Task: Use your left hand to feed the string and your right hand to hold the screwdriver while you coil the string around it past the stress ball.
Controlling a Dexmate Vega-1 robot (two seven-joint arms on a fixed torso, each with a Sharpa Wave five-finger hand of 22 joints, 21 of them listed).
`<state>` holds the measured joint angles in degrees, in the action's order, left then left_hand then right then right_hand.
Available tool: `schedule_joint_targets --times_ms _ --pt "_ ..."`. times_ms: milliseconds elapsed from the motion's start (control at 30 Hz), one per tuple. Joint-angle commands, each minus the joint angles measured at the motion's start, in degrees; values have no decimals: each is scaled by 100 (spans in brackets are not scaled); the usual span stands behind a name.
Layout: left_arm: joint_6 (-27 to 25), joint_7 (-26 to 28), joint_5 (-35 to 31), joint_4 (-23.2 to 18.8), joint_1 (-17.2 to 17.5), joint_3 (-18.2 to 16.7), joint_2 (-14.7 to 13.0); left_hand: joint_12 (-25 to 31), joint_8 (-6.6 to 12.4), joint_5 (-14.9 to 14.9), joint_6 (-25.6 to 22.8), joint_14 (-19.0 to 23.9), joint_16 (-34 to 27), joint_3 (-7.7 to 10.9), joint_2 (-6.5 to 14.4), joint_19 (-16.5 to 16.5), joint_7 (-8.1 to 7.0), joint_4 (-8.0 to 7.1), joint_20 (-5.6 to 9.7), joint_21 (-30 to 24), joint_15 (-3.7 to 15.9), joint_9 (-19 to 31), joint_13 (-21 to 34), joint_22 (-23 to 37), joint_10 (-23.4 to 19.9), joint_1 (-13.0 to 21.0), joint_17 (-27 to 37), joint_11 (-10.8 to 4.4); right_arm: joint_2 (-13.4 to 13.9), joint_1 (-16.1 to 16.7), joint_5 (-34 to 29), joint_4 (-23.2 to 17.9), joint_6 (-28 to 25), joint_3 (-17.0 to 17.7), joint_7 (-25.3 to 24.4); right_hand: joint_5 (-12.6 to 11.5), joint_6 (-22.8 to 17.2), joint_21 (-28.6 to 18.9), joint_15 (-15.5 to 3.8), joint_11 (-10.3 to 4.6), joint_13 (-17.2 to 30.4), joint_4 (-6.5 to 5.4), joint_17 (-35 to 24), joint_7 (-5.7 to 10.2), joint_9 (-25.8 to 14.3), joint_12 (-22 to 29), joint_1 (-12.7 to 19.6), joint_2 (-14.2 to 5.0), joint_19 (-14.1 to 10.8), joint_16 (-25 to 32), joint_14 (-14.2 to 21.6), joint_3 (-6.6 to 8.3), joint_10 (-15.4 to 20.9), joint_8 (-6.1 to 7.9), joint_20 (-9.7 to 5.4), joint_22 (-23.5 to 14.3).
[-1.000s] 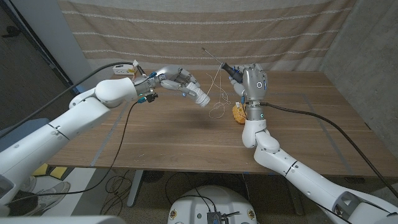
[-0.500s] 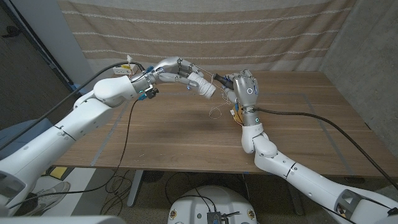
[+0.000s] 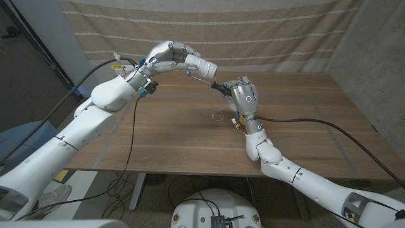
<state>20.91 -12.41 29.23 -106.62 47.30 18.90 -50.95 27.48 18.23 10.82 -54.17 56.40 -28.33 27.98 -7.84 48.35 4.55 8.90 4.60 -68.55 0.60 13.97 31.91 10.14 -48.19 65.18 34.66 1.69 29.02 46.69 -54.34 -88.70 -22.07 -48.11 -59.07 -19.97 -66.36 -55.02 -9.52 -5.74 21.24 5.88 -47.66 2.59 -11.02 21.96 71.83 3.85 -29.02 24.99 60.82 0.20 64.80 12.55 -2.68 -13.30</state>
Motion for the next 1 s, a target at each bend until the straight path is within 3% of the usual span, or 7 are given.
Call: schedule_joint_targets --times_ms 33,167,333,600,1000 --pt "8 968 -633 -455 654 -837 553 -21 47 30 -161 867 38 39 1267 -156 115 -7 718 -47 1166 13 229 9 -280 1251 25 -217 -866 922 -2052 39 2114 1556 -493 -48 -527 -45 -343 -86 31 -1 -29 458 -68 -10 897 -913 24 -13 133 -43 59 18 -919 10" --pt "-132 1180 -763 -389 589 -872 602 -29 40 31 -161 876 43 40 1266 -158 119 -7 716 -51 1165 10 234 8 -286 1251 28 -208 -1283 1238 -2593 -71 2773 2170 -493 -56 -527 -63 -343 -85 37 -4 -32 474 -68 -17 904 -915 33 -25 140 -63 75 14 -919 19" --pt "-322 1465 -903 -281 536 -918 668 -34 36 31 -166 884 50 38 1263 -161 118 -9 713 -54 1165 8 241 7 -293 1247 31 -213 -1568 1427 -2893 -179 3287 2574 -493 -66 -527 -87 -348 -106 49 -9 -38 469 -68 -30 915 -928 44 -37 154 -84 75 9 -918 29" --pt "-767 1744 -1081 -139 468 -907 613 -51 24 33 -171 892 70 40 1259 -165 111 -7 713 -61 1164 4 253 6 -302 1250 34 -209 -1825 1529 -2995 -266 3634 2871 -493 -79 -526 -126 -353 -113 70 -9 -48 473 -68 -50 939 -930 60 -59 165 -122 78 2 -915 45" --pt "-1165 2052 -1348 -169 701 -966 399 -77 6 34 -175 901 94 41 1261 -172 115 -9 713 -72 1164 1 275 5 -301 1250 48 -228 -2389 1535 -2978 -160 3905 3447 -493 -99 -526 -193 -349 -87 89 -26 -64 474 -71 -90 959 -950 92 -99 187 -192 99 -7 -915 71"
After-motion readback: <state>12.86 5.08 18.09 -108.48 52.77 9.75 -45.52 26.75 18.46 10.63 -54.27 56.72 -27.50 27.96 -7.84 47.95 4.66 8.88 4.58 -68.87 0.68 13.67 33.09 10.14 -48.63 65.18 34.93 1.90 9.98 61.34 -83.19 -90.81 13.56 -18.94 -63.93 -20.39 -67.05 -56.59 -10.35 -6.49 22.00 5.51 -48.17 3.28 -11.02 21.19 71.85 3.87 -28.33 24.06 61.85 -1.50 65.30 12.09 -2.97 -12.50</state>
